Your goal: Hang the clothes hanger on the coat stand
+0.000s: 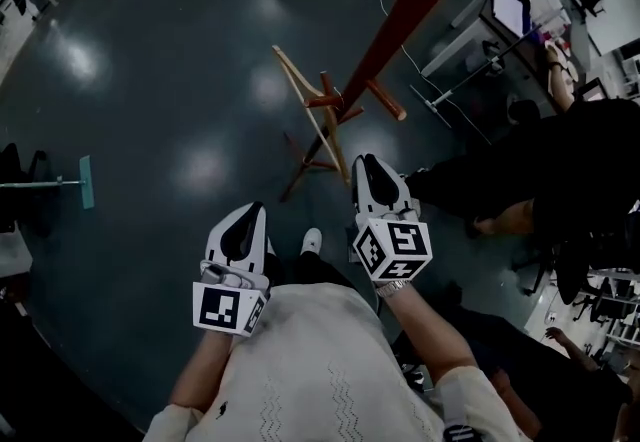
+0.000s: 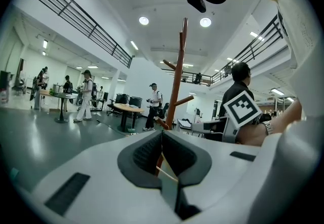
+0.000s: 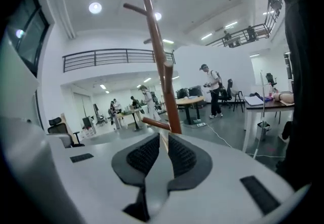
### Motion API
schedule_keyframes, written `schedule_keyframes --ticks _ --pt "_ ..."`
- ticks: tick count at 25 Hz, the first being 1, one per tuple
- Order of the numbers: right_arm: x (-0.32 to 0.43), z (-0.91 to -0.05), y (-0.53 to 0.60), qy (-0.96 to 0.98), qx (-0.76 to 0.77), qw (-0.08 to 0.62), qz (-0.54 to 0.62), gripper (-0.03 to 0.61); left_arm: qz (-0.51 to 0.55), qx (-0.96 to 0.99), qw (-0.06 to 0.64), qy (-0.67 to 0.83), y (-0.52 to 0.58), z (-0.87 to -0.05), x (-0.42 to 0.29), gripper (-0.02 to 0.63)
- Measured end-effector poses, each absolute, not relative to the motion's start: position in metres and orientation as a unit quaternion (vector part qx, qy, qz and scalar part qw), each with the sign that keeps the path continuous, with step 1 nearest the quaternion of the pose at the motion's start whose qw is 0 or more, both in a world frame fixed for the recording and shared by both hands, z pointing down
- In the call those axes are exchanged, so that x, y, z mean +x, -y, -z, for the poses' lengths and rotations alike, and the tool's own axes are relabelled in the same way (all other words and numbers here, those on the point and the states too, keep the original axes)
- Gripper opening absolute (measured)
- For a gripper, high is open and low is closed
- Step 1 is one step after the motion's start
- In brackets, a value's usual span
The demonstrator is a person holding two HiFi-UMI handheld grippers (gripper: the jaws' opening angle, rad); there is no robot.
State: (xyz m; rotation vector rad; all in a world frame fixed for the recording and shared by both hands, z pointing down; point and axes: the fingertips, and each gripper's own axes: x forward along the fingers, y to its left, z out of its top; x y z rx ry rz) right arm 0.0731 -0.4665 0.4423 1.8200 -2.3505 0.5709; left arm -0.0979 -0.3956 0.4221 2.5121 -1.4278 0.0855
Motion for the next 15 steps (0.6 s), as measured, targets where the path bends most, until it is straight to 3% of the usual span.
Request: schedule_keyframes --ticks 5,15 --pt "0.042 -0.382 0.432 0.822 0.556 -0.009 -0.120 0.067 -0.019 0.862 0.112 0.493 0.399 -0.412 -0.098 0.012" --pt "-0.022 -0.366 0.401 0.881 0.464 -0.006 -0.094 0.020 -0.010 0.855 0.089 0.511 0.402 -0.394 -0.097 0.012"
